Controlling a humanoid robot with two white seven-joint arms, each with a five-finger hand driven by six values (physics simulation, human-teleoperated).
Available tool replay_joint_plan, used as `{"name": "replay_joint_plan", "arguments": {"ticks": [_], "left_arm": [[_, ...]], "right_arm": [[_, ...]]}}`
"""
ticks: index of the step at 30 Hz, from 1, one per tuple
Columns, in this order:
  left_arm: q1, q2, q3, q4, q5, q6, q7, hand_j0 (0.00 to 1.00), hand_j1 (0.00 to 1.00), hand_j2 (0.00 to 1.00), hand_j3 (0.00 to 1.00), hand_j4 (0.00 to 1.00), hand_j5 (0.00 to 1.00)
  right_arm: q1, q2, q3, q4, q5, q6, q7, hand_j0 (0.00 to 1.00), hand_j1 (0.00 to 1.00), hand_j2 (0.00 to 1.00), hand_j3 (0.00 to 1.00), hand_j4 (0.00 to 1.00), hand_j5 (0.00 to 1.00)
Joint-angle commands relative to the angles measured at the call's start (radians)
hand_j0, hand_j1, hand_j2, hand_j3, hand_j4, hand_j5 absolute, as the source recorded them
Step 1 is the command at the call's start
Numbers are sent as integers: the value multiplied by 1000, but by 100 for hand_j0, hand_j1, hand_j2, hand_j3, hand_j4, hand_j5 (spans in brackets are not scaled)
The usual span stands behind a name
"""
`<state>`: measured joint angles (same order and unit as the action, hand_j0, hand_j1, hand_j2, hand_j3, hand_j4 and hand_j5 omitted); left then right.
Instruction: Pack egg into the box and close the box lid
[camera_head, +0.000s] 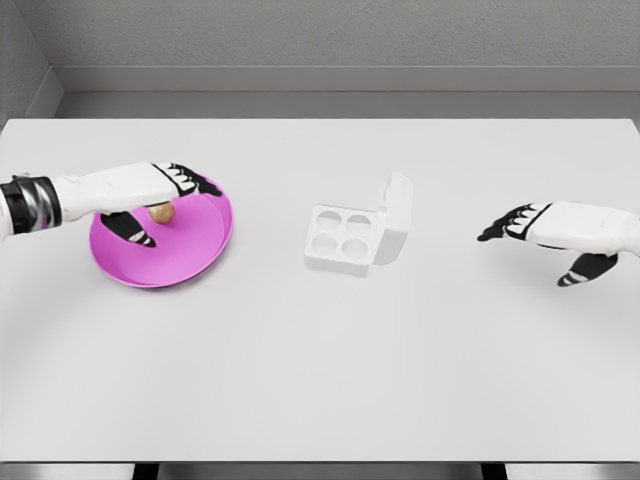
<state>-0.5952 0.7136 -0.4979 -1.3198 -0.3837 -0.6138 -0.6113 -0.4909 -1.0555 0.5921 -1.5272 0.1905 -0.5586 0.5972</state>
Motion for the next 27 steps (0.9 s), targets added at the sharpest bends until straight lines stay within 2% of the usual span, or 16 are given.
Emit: {"name": "replay_joint_plan", "arguments": {"ticks": [1,2,6,14,15,17,18,22,27], "left_arm": [[0,6,4,2,65,3,0,100,100,100,100,100,100],[-2,10,2,4,92,3,0,100,100,100,100,100,100],[-32,6,-2,85,65,3,0,100,100,100,100,100,100],[-28,7,-1,83,59,3,0,100,100,100,100,100,100],[-26,9,1,83,60,3,0,100,100,100,100,100,100],[-21,12,2,85,60,3,0,100,100,100,100,100,100],[-20,14,2,85,57,3,0,100,100,100,100,100,100],[-28,10,6,111,9,3,0,100,100,100,100,100,100],[-28,4,7,116,9,3,0,100,100,100,100,100,100]], "right_arm": [[0,17,2,2,-16,22,7,100,100,100,100,100,100],[-3,17,-3,2,-19,23,14,100,100,100,100,100,100],[-5,14,-2,2,-19,17,6,100,100,100,100,100,100],[-15,2,41,-2,-16,-7,10,100,100,100,100,100,100],[-15,2,49,2,-16,-9,-5,100,100,100,100,100,100],[-14,0,51,15,-16,-14,-115,100,100,100,100,100,100],[-15,-15,51,15,-14,-14,-123,100,100,100,100,100,100],[-17,-20,49,12,-14,-14,-123,100,100,100,100,100,100],[-25,-20,43,15,-14,-12,-123,100,100,100,100,100,100]]}}
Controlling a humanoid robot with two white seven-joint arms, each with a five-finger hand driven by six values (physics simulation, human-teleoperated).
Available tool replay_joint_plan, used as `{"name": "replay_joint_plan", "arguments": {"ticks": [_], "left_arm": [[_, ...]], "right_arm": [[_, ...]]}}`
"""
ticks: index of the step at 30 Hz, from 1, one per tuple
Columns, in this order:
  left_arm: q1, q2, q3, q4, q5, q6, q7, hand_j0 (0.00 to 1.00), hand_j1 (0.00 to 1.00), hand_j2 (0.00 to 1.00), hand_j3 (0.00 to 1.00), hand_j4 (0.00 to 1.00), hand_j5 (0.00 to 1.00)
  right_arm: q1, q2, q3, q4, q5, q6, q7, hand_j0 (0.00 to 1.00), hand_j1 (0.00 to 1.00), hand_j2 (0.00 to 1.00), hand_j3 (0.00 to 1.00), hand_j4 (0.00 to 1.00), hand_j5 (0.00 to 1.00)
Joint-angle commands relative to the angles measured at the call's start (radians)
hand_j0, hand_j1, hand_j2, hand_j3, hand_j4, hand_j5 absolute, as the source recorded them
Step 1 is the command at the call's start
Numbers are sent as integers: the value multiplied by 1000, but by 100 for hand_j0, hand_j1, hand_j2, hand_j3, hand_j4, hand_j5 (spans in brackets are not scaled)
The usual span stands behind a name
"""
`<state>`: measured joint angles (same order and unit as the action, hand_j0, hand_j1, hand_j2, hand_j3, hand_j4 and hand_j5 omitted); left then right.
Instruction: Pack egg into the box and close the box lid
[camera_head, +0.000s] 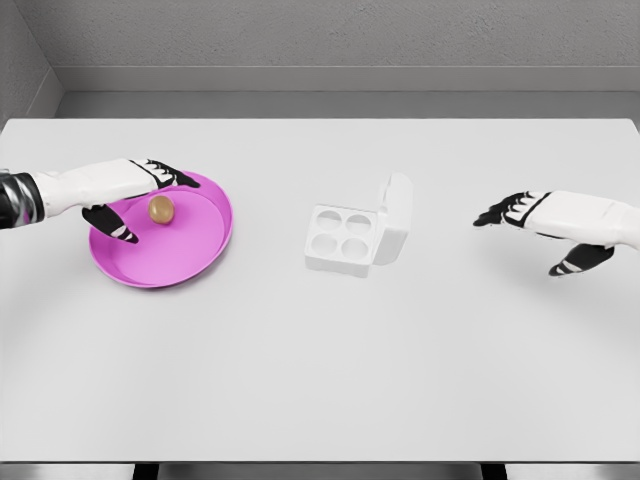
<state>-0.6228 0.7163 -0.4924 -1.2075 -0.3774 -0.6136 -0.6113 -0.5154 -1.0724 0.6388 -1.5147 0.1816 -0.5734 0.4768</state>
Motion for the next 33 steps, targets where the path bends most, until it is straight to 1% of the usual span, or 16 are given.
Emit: {"name": "replay_joint_plan", "arguments": {"ticks": [1,5,7,9,11,13,18,22,23,25,27,28,33], "left_arm": [[0,-1,2,3,3,3,0,100,100,100,100,100,100],[-3,-9,3,36,3,3,0,100,100,100,100,100,100],[-12,-8,0,54,2,3,0,100,100,100,100,100,100],[-18,-15,3,56,-35,3,0,100,100,100,100,100,100],[-18,-17,3,48,-37,3,0,100,100,100,100,100,100],[-18,-24,18,31,-37,3,0,100,100,100,100,100,100],[-17,-34,18,31,-37,3,0,100,100,100,100,100,100],[-17,-34,17,45,-38,3,0,100,100,100,100,100,100],[-17,-34,17,59,-40,3,0,100,100,100,100,100,100],[-18,-37,17,69,-41,3,0,95,95,95,95,95,95],[-18,-54,17,71,-41,3,0,95,95,95,95,95,95],[-18,-58,18,79,-57,3,0,94,94,94,94,94,94],[-18,-66,23,79,-58,3,0,94,94,94,94,94,94]], "right_arm": [[0,0,-2,1,-5,3,-3,100,100,100,100,100,100],[-5,-1,1,-5,-5,4,12,100,100,100,100,100,100],[-5,0,-1,-5,-5,4,42,100,100,100,100,100,100],[-5,0,-2,-5,-5,4,42,100,100,100,100,100,100],[-5,0,-4,-5,-5,3,42,100,100,100,100,100,100],[-5,6,-1,-4,-5,4,43,100,100,100,100,100,100],[-5,8,-5,-7,-4,3,40,100,100,100,100,100,100],[-5,11,-2,-9,-4,3,40,100,100,100,100,100,100],[-5,11,-2,-9,-4,1,42,100,100,100,100,100,100],[-5,11,1,-12,-4,1,42,100,100,100,100,100,100],[-3,14,1,-22,-4,1,43,100,100,100,100,100,100],[-3,12,2,-28,-4,1,43,100,100,100,100,100,100],[-5,20,15,-45,-4,1,43,100,100,100,100,100,100]]}}
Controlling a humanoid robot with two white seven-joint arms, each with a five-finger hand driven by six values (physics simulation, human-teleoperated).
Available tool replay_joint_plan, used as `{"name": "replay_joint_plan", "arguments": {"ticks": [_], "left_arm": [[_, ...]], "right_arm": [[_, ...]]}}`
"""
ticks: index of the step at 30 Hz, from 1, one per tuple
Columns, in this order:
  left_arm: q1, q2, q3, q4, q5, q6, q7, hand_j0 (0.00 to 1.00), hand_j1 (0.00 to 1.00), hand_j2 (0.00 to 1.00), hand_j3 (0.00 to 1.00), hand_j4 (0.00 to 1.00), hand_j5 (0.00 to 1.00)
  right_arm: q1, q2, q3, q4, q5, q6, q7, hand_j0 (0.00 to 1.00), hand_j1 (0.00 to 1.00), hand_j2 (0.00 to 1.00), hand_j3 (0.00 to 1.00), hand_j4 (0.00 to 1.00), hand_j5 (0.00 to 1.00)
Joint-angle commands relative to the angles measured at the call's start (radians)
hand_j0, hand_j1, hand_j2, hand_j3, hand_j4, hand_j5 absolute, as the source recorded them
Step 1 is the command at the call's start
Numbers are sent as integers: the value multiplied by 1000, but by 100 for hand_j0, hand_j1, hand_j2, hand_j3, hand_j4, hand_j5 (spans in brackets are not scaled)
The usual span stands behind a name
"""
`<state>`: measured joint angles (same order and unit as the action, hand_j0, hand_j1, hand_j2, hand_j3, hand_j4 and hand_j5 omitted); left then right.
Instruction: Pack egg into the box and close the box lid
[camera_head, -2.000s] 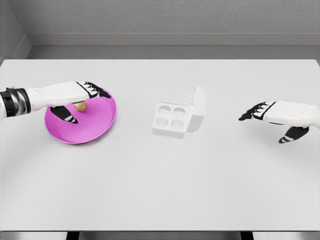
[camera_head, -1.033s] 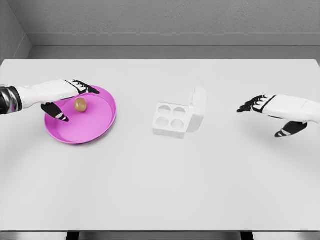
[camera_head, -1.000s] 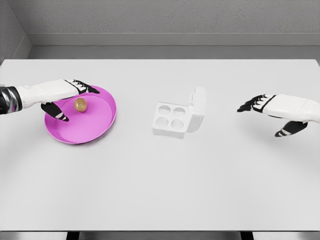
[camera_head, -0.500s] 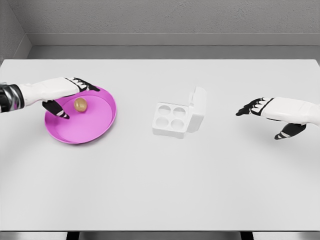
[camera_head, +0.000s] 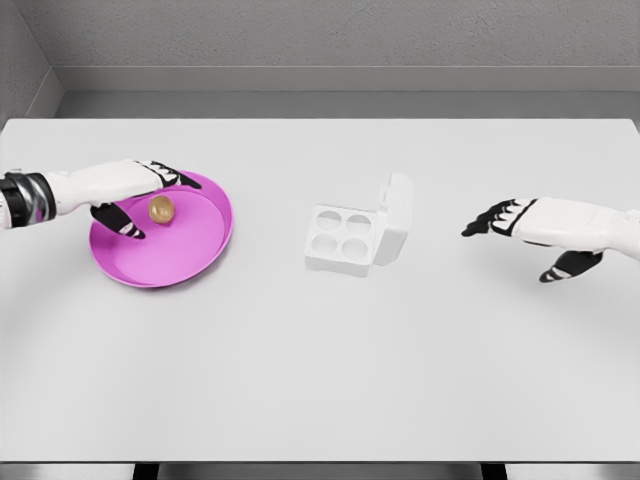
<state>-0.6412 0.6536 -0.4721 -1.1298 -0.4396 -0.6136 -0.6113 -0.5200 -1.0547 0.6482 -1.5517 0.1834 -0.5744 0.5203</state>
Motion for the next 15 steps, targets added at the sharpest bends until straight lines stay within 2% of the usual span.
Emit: {"name": "replay_joint_plan", "arguments": {"ticks": [1,3,8,15], "left_arm": [[0,-3,3,1,4,3,0,94,94,94,94,94,94],[0,-2,3,1,2,3,0,92,92,92,92,92,92],[2,11,3,2,2,3,0,93,93,93,93,93,93],[-2,-15,4,34,-1,3,0,92,92,92,92,92,92]], "right_arm": [[0,2,7,-8,-6,1,0,100,100,100,100,100,100],[0,2,8,-5,-7,-36,-8,100,100,100,100,100,100],[-3,18,7,-5,-7,-36,-13,100,100,100,100,100,100],[-18,16,7,4,-7,-36,-13,100,100,100,100,100,100]]}}
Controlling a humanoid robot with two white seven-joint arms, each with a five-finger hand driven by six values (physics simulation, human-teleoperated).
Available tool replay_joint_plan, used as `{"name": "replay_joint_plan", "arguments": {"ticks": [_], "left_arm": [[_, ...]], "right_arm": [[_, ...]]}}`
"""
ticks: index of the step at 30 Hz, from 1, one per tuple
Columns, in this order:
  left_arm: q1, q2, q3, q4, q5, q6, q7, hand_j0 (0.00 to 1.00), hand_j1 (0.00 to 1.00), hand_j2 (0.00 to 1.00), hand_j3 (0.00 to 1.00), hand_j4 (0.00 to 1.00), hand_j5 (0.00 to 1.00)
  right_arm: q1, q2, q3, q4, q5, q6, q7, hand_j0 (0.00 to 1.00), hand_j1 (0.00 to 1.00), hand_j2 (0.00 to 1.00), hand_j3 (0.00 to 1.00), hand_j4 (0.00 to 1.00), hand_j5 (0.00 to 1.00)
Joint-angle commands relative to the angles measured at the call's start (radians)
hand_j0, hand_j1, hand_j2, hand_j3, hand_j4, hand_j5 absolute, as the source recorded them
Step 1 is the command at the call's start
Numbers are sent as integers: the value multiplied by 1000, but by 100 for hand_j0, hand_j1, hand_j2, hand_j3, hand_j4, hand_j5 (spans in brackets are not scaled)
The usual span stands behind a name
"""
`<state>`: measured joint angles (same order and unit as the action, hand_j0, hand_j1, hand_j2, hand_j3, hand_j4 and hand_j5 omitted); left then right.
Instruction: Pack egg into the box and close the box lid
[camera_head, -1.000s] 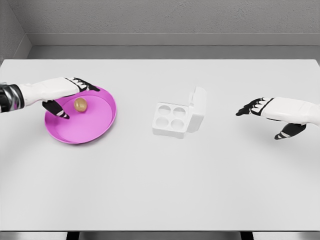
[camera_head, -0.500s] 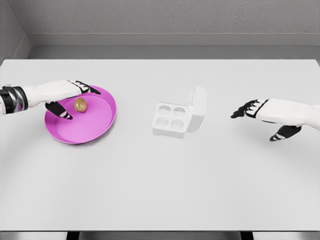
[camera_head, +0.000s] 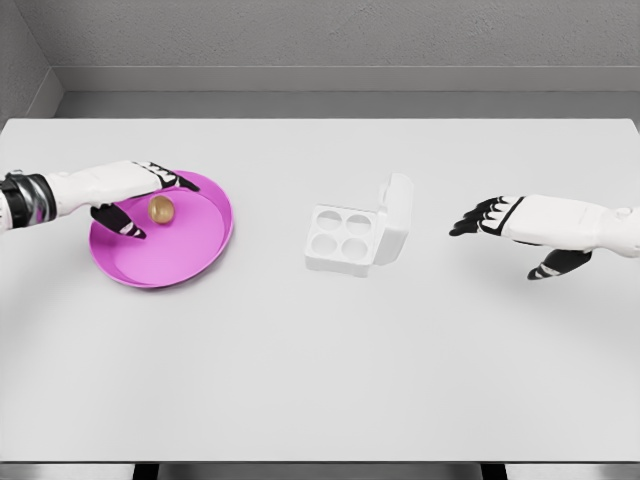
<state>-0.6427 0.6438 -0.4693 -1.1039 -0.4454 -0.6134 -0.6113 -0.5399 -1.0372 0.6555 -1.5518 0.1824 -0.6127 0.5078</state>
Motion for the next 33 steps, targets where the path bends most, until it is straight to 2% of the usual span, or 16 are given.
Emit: {"name": "replay_joint_plan", "arguments": {"ticks": [1,16,18,33], "left_arm": [[0,-15,1,21,5,3,0,92,92,92,92,92,92],[-8,-21,0,41,5,3,0,92,92,92,92,92,92],[-15,-24,0,64,5,3,0,92,92,92,92,92,92],[-18,-33,0,67,5,3,0,91,91,91,91,91,91]], "right_arm": [[2,-1,1,6,-7,2,0,100,100,100,100,100,100],[2,-1,9,6,-6,2,2,100,100,100,100,100,100],[2,-4,9,6,-6,2,2,100,100,100,100,100,100],[2,-7,10,6,-6,2,3,100,100,100,100,100,100]]}}
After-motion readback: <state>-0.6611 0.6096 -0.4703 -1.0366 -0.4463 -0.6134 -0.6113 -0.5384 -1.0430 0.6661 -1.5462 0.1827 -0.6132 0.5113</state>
